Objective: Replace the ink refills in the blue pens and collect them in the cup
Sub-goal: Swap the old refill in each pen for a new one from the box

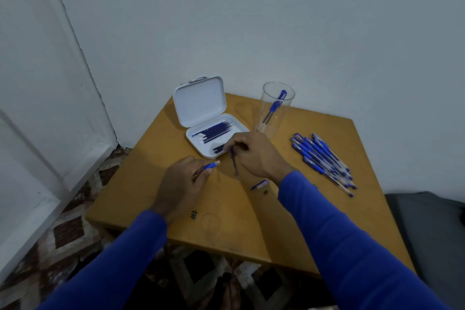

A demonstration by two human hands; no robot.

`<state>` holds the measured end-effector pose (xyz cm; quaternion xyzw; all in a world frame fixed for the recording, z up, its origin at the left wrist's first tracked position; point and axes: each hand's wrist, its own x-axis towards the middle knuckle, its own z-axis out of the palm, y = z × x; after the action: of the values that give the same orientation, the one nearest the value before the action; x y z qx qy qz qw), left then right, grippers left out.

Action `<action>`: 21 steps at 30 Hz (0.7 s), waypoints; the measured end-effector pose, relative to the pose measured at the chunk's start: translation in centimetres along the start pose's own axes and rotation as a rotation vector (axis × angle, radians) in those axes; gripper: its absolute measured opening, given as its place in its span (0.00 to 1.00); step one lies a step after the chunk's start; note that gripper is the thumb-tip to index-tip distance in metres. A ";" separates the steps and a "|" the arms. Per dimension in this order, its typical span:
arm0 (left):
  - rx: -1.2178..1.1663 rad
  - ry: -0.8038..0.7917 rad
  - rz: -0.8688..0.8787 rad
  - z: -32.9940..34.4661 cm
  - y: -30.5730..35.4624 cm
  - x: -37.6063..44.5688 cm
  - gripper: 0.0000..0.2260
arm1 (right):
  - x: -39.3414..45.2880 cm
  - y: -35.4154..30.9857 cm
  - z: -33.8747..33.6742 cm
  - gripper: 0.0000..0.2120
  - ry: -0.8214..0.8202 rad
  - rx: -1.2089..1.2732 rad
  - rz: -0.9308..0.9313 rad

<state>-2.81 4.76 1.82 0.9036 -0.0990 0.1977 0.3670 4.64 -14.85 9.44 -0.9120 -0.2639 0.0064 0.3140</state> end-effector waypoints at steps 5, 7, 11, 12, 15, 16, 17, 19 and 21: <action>-0.068 -0.022 0.006 2.3 1.8 -0.5 0.09 | -4.4 1.7 -0.9 0.08 0.087 0.224 0.137; -0.064 -0.045 0.023 3.0 2.8 -0.6 0.09 | -5.9 2.2 -1.1 0.07 0.134 0.336 0.200; -0.054 -0.099 0.027 4.0 4.9 -0.7 0.11 | -8.3 2.5 -1.0 0.03 0.277 0.530 0.302; -0.066 -0.104 0.024 4.2 5.3 -0.8 0.11 | -8.9 2.6 -1.0 0.04 0.306 0.593 0.327; -0.107 -0.107 0.016 4.8 6.1 -1.0 0.12 | -10.2 2.7 -0.7 0.07 0.370 0.763 0.377; -0.118 -0.106 0.017 5.0 6.2 -1.1 0.12 | -10.5 2.8 -0.6 0.08 0.387 0.808 0.398; -0.122 -0.106 0.018 5.2 6.3 -1.2 0.12 | -10.8 2.8 -0.5 0.08 0.399 0.843 0.419; -0.125 -0.111 0.024 5.4 6.3 -1.3 0.13 | -11.2 2.8 -0.3 0.08 0.404 0.888 0.445; -0.134 -0.114 0.041 5.5 6.3 -1.5 0.14 | -11.4 2.7 -0.1 0.08 0.408 0.914 0.456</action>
<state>-4.64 -3.54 1.49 0.8846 -0.1512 0.1463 0.4161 -3.88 -22.29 6.18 -0.6995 0.0362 0.0114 0.7136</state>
